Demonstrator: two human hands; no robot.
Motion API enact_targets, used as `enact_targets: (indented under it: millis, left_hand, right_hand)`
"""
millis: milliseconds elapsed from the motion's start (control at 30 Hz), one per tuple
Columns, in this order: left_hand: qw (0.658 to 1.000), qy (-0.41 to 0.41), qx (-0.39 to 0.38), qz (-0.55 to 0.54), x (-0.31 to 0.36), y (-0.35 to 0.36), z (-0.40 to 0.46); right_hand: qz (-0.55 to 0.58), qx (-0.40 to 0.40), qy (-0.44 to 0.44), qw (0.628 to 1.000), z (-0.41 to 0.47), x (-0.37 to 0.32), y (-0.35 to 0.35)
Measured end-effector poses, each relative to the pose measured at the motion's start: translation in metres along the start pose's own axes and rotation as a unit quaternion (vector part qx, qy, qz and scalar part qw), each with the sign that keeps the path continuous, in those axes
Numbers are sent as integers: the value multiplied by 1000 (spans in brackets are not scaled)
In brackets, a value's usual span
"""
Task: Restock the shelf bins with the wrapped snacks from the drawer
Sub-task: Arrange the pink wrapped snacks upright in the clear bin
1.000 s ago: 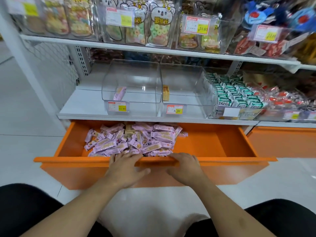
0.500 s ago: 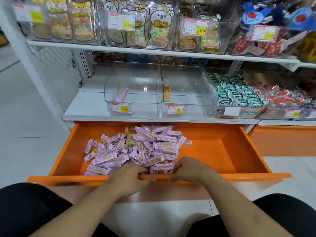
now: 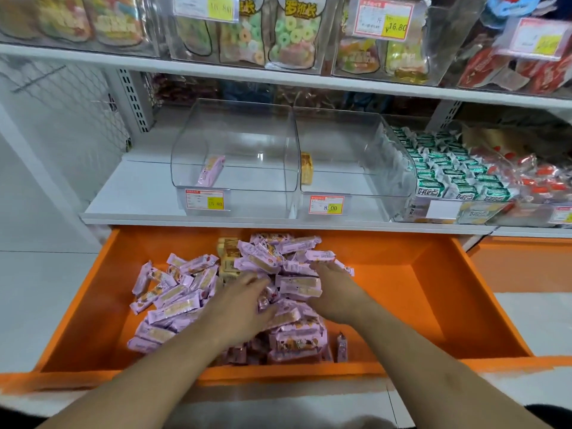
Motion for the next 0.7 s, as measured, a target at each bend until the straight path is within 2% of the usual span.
enact_targets:
  millis: [133,300,500,700]
  left_hand:
    - [1000,4,16,21,-28,3,54]
    - [998,12,-20,65,-59,18,107]
    - [991,-7,0,131,-66,27,121]
    - [981,0,6,194,-74,33,115]
  right_hand:
    - [-41,6,-6,999,42,2,5]
    - [-24,1,-21,999,82,6,22]
    - [-50,31,-24,998,93,0,28]
    - [-90,10,-11,996,82,-3,26]
Point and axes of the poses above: each hand's wrist, its own z-axis towards the middle knuckle, its own y-axis out of the palm, x = y × z, the point moved 2 cm from there along z, towards the middle knuckle, and after that the axes turned 12 degrees about y, right-handed, at the moved point
